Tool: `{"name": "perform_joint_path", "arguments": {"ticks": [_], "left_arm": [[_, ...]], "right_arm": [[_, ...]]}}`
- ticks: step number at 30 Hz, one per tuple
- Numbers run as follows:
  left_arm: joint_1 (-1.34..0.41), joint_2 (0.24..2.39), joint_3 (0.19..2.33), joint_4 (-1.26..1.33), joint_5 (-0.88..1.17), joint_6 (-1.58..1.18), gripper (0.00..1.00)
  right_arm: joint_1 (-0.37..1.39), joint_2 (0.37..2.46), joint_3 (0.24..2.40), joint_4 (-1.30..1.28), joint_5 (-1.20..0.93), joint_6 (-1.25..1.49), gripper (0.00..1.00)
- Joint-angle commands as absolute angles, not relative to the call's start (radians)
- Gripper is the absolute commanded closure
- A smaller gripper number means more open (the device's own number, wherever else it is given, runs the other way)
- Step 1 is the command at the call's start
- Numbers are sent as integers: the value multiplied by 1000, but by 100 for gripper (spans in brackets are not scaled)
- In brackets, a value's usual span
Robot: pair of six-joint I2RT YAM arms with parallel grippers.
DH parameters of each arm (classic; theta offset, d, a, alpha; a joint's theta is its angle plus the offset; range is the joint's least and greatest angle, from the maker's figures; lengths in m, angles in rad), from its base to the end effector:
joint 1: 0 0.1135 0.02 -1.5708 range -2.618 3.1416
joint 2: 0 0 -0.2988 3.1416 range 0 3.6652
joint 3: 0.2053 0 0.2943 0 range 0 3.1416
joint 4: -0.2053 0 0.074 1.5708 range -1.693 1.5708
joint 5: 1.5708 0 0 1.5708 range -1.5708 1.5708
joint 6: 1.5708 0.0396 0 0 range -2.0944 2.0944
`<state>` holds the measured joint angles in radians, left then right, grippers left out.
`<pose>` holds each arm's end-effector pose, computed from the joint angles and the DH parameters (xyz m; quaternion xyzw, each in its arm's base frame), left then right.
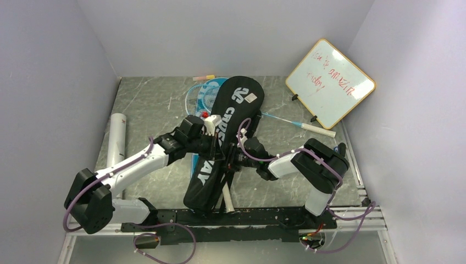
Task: Pack up the badminton gear
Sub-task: Place the racket in the racket bag.
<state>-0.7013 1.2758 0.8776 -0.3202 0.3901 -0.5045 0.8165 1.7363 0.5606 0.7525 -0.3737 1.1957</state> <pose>0.2235 -0.2085 0.2702 0.1675 0.8811 -0.3753 0.2340 0.2200 0.2552 0.1199 0.0565 0.8294 0.5341 0.1537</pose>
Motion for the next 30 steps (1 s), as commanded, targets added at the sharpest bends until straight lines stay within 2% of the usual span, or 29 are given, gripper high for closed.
{"name": "perform_joint_path", "arguments": {"ticks": [1,7,11,16,21,26,28,30], "left_arm": [[-725,1226,849,-233,652,-599,95],[-725,1276,885,-374,425,-467,95],[-726,1302,925,-472,221,-377,94],[-725,1324,939,-475,165,-325,94],[-726,1339,944,-475,201,-287,93],[-728,1347,939,-498,213,-259,92],[-729,1357,934,-508,216,-250,92],[-730,1365,924,-504,215,-248,92]], "right_arm": [[796,1724,573,942,-279,1197,92],[792,1729,546,950,-288,1208,60],[749,1646,498,856,-265,1176,47],[666,1522,476,686,-261,1098,44],[528,1442,510,508,-258,1010,43],[382,1437,639,305,-225,907,41],[333,1450,668,287,-226,889,40],[286,1475,691,302,-243,890,43]]}}
